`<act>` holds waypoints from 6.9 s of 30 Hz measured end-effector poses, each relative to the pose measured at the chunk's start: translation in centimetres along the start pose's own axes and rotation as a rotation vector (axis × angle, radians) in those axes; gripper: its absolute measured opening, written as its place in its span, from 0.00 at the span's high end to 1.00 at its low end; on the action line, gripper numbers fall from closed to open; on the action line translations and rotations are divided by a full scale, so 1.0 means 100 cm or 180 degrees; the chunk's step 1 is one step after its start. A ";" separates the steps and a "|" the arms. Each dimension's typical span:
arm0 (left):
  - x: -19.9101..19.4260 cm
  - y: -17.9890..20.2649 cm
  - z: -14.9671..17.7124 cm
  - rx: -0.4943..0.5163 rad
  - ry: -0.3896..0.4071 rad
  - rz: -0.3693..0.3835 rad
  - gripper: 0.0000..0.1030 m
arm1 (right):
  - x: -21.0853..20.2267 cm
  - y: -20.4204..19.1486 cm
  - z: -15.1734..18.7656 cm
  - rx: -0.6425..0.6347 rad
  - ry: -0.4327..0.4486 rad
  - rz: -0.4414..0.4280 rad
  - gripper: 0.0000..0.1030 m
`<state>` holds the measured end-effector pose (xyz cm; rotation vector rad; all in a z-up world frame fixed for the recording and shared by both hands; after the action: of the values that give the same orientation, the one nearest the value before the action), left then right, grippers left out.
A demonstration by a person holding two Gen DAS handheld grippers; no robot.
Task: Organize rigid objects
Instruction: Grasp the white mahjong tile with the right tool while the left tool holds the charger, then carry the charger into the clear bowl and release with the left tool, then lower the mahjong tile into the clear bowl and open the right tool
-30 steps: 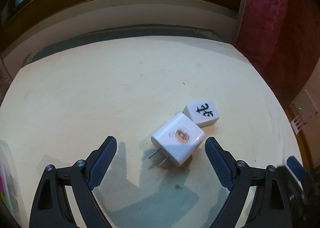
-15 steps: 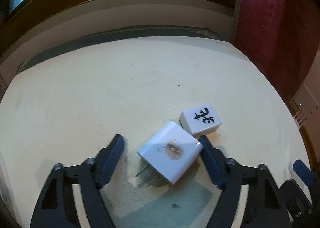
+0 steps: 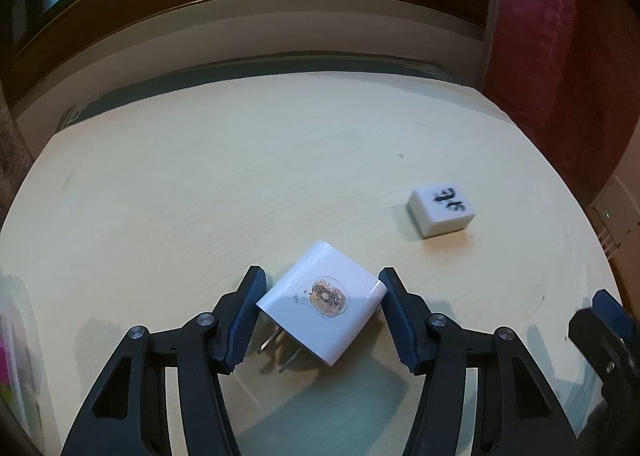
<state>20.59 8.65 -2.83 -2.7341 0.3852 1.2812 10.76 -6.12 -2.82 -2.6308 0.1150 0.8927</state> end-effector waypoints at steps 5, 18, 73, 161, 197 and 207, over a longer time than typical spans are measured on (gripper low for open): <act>-0.012 -0.021 0.010 -0.0069 0.0021 -0.0114 0.43 | 0.001 -0.002 0.001 -0.0039 -0.0013 0.0007 0.01; -0.024 -0.055 0.019 -0.0187 0.0140 -0.0260 0.43 | 0.014 -0.016 0.003 -0.0265 -0.0263 0.0054 0.07; -0.045 -0.068 0.022 -0.0313 0.0243 -0.0196 0.42 | 0.043 -0.105 0.012 -0.0815 -0.0512 -0.0519 0.59; -0.143 -0.304 0.077 -0.1332 0.0716 -0.1167 0.39 | -0.012 -0.293 0.074 -0.1507 -0.0629 -0.1445 0.59; -0.166 -0.341 0.087 -0.1592 0.0828 -0.1425 0.25 | -0.009 -0.381 0.096 -0.1673 -0.0668 -0.1846 0.49; -0.167 -0.337 0.087 -0.1563 0.0855 -0.1465 0.19 | -0.018 -0.354 0.100 -0.1694 -0.0553 -0.1692 0.26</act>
<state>12.91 45.95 3.71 -3.1203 -0.5957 0.9838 10.27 30.40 1.87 -2.7865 -0.9387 1.0474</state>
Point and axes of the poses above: each gripper's, at about its wrist camera, not at the fingertips, and x roughly the way its jaws point, y to its right, z to its underside, the point moved 9 cm from there along x, roughly the way its jaws point, and after that the axes turned 3 degrees about -z, right-handed, at the moved point
